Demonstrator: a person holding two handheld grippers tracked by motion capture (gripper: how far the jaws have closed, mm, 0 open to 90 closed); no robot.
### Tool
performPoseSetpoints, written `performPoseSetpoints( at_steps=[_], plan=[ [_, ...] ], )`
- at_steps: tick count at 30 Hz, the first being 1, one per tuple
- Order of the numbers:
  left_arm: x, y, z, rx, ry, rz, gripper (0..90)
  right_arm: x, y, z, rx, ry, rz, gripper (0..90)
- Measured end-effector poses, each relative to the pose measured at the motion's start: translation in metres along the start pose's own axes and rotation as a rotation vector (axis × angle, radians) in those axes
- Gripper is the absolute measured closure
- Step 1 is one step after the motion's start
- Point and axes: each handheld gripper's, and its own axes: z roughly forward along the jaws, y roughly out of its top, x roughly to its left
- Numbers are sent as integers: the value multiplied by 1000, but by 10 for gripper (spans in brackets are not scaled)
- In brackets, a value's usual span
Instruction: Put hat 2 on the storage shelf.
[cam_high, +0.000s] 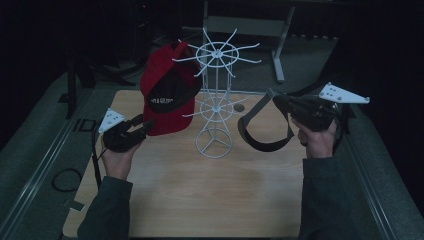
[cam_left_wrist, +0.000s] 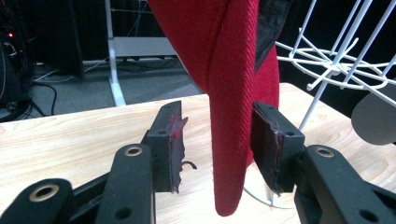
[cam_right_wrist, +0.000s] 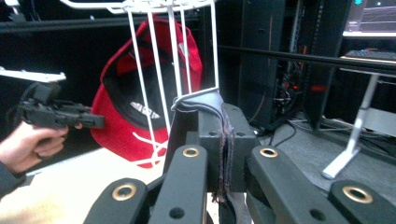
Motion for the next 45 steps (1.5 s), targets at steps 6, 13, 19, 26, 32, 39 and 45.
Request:
performPoseSetpoints(
  at_steps=[6,13,19,26,32,39,45],
  plan=[
    [-1,0,1,3,-4,-1,558,2,9,3,-12,15,5,878],
    [0,-1,1,3,-5,-2,558,5,21,9,-16,38,4,878],
    [0,-1,1,4,-5,-2,558,6,30,10,-23,51,-2,878],
    [0,-1,1,5,-5,-5,558,7,38,11,-38,65,-7,878],
    [1,0,1,5,-6,-9,559,7,41,11,-43,71,-8,878],
    [0,1,1,7,-6,-7,559,8,46,10,-57,83,-9,878],
    [1,1,2,3,-10,-15,559,9,51,8,-69,90,-14,878]
  ],
)
